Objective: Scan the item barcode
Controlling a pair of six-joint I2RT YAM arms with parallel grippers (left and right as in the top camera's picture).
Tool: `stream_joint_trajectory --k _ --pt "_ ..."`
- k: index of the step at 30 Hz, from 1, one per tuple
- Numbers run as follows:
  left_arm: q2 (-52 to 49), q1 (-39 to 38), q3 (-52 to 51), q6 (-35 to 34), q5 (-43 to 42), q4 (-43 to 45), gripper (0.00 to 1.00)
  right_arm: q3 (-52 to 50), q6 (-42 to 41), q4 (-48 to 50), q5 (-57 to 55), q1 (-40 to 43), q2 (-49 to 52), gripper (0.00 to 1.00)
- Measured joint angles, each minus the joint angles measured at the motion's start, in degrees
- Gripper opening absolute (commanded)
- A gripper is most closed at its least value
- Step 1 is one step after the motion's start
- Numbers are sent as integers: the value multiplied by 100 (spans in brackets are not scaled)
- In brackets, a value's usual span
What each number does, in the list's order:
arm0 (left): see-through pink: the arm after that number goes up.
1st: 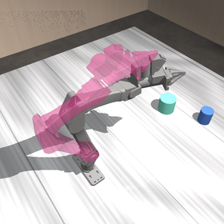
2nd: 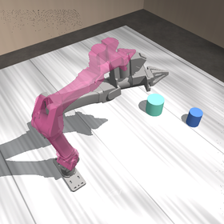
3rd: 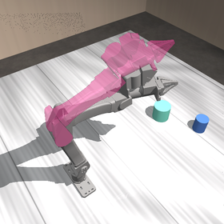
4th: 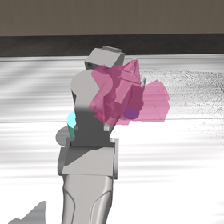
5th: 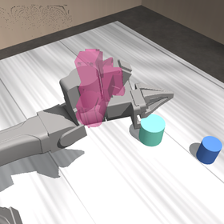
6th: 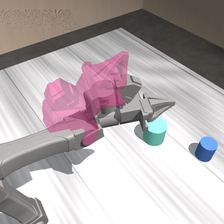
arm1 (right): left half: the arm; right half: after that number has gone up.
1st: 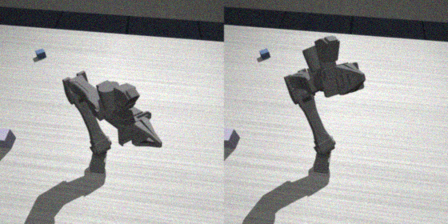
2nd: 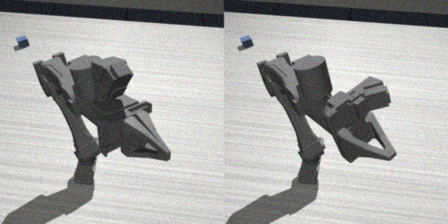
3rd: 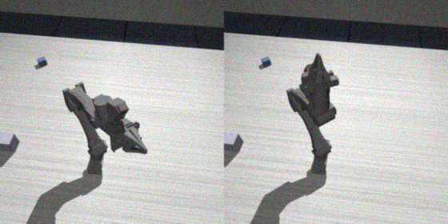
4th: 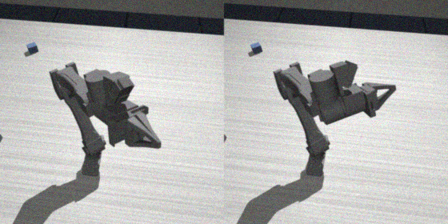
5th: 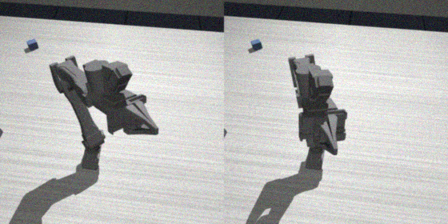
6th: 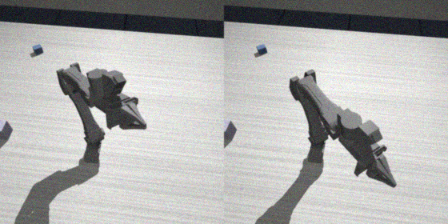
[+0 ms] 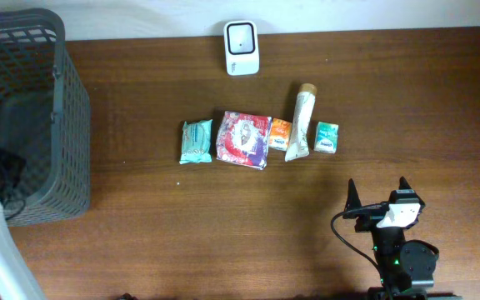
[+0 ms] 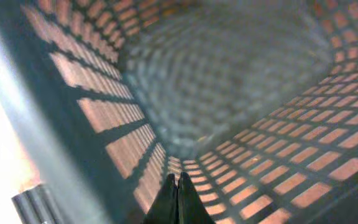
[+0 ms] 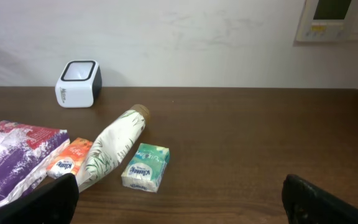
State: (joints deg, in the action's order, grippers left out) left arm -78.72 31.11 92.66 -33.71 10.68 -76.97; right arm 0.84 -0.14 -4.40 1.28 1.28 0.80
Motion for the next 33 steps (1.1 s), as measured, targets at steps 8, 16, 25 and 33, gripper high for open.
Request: stream_joint_trajectory --k 8,16,25,33 --pt "-623 0 0 0 -186 -734 0 0 -2 0 0 0 0 99" --pt "-485 0 0 0 -98 -1681 0 0 0 0 0 0 0 99" --pt "245 0 131 -365 216 -824 0 0 -2 0 0 0 0 99" --pt "850 -1886 463 1709 -2533 -2 0 0 -2 0 0 0 0 98"
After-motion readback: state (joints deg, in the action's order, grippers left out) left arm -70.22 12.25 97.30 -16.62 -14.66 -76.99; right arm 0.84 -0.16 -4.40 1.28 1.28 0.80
